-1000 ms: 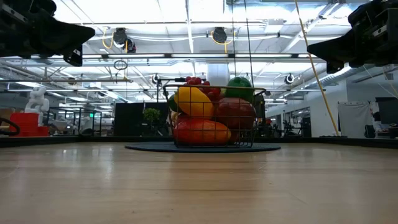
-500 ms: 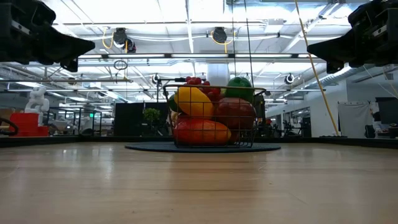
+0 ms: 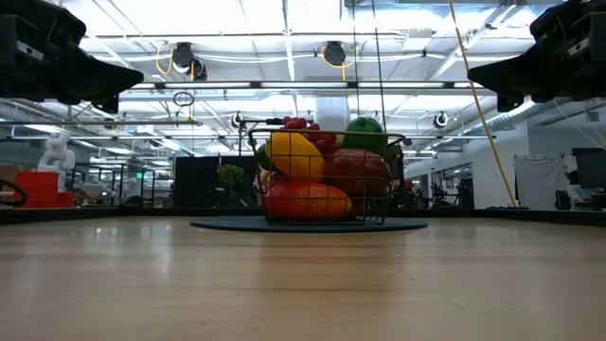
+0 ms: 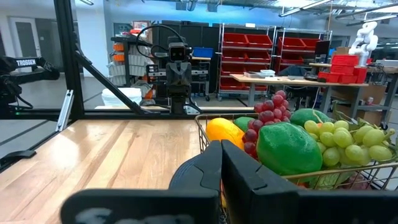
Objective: Build produce basket
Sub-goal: Return to Home Position
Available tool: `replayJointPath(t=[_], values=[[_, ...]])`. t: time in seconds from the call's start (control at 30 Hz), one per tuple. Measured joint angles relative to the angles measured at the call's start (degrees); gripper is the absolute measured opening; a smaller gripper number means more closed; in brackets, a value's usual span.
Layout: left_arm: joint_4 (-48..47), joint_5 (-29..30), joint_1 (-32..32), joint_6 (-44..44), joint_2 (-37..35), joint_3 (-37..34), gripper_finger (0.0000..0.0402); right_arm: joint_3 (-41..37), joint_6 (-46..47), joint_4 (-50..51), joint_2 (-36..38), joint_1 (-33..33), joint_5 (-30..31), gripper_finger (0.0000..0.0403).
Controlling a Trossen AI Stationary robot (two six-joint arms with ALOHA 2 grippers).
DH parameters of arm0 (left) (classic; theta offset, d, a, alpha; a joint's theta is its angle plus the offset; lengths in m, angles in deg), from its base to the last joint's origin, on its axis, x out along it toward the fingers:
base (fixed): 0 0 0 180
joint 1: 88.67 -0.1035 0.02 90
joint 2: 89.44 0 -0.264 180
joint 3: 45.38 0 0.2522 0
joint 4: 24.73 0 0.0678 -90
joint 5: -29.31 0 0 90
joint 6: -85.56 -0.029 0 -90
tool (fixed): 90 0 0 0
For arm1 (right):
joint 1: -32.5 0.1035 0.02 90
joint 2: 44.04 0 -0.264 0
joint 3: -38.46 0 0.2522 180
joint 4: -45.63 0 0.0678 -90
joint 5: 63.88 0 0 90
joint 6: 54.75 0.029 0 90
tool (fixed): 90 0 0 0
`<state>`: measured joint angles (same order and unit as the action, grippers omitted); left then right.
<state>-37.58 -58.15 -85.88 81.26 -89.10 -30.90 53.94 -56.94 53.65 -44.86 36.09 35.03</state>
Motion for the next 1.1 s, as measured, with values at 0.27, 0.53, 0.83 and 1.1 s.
replayJointPath(t=[0.27,0.53,0.83,1.1], values=[[-0.1,0.0,0.0,0.0,0.0,0.0,0.0002,0.0,0.0,0.0,0.0,0.0,0.0,0.0000],[0.3,0.1,0.0,0.0,0.0,0.0,0.0015,0.0,0.0,0.0,0.0,0.0,0.0,0.0000],[1.1,0.3,0.0,0.0,0.0,-0.1,0.0021,0.0,0.0,0.0,0.0,0.0,0.0,0.0000],[1.3,0.3,0.0,0.0,0.0,-0.1,0.0021,0.0,0.0,0.0,0.0,0.0,0.0,0.0000]])
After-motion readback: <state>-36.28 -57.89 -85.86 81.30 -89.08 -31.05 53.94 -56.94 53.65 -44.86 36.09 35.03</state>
